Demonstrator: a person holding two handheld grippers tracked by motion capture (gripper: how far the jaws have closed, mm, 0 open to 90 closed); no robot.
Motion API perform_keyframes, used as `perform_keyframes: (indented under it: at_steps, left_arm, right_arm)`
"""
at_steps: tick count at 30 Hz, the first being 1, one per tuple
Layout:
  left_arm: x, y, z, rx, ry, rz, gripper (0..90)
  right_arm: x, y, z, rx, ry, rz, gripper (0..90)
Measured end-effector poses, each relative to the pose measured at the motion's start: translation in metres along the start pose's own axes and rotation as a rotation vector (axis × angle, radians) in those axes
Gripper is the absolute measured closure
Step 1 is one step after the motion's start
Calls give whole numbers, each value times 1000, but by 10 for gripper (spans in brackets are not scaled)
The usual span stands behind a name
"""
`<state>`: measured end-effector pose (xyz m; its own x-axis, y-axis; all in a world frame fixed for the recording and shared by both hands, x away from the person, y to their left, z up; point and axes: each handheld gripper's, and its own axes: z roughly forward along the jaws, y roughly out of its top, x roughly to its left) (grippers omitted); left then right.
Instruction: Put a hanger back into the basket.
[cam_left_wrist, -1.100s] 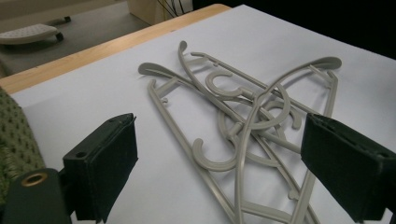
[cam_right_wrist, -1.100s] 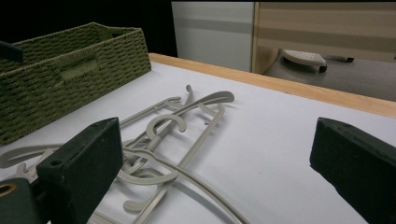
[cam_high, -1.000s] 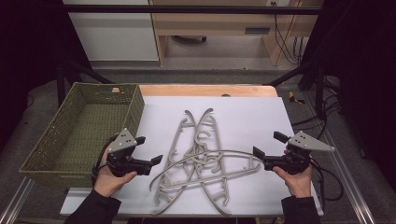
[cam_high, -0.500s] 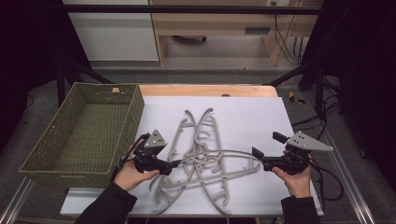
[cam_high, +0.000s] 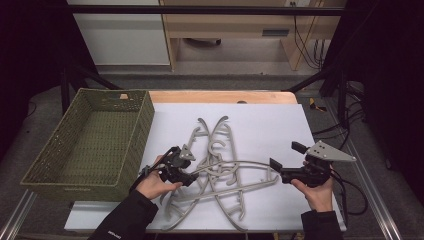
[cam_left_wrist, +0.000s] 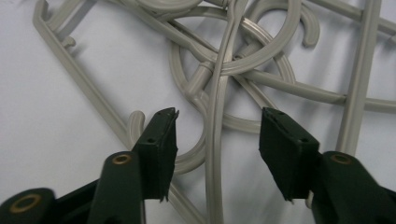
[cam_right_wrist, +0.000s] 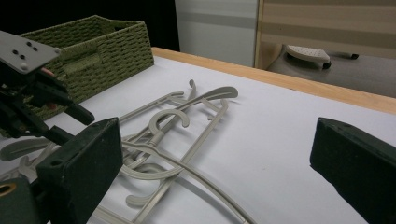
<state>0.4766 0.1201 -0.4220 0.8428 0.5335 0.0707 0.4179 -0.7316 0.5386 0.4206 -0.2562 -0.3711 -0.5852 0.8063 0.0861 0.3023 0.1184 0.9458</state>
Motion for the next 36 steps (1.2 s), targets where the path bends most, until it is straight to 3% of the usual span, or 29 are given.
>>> perform_keyframes:
  at_steps: [7, 11, 14, 24, 29, 32, 36]
  left_arm:
    - [2, 1, 13, 61, 12, 3, 641]
    - [0, 1, 16, 73, 38, 12, 706]
    - [-2, 1, 15, 68, 25, 18, 738]
    - [-14, -1, 11, 81, -1, 45, 774]
    - [-14, 0, 14, 67, -6, 31, 770]
    - [-14, 1, 19, 83, -12, 29, 738]
    - [-14, 2, 20, 79, -9, 17, 764]
  right_arm:
    - [0, 0, 1, 9, 5, -3, 28]
    - [0, 0, 1, 10, 6, -2, 28]
    - [0, 0, 1, 9, 5, -3, 28]
    - [1, 0, 1, 7, 1, -2, 30]
    - [1, 0, 2, 9, 5, -6, 30]
    - [1, 0, 2, 8, 4, -4, 30]
    - [1, 0, 1, 8, 7, -5, 31]
